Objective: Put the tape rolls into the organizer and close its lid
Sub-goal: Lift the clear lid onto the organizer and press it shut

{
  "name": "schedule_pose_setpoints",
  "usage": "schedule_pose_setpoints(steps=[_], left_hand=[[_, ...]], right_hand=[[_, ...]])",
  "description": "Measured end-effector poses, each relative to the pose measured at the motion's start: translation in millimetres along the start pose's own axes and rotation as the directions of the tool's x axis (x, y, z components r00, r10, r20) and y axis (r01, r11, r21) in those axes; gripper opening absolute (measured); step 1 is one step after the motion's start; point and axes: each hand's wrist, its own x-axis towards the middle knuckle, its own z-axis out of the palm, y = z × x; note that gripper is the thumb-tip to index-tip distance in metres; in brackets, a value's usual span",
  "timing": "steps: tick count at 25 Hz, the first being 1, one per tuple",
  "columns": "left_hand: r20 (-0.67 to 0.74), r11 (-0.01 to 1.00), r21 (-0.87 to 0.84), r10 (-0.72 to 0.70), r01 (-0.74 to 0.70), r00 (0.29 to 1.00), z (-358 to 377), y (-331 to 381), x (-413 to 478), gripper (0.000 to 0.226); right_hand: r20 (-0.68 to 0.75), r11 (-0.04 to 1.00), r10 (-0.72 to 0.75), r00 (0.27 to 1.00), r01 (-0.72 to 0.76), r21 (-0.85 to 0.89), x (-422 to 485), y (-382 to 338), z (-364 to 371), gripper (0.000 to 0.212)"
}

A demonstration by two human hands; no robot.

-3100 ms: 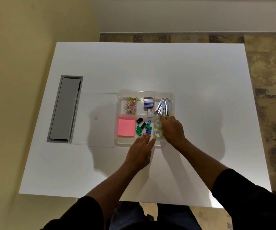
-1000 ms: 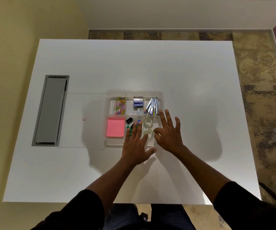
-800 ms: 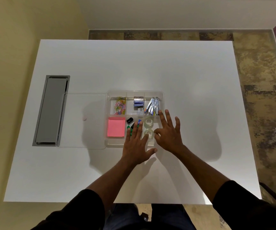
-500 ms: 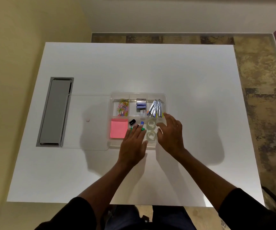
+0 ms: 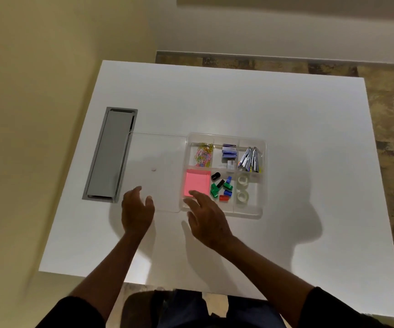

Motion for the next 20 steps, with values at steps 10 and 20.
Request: schedule_pose_setpoints(steps=[10, 20], left_hand=[[0.270, 0.950, -0.150, -0.227, 0.274, 0.936, -30, -65, 43, 0.085], [0.208, 0.776, -0.464, -0.373, 0.427, 0.904, -32, -67, 54, 0.062]], right_hand=[[0.403, 0.989, -0.017, 0.915, 0.075, -0.130, 14, -41, 77, 0.069], [0.423, 0.985, -0.009, 0.906, 0.081, -0.152, 3, -29, 84, 0.084]])
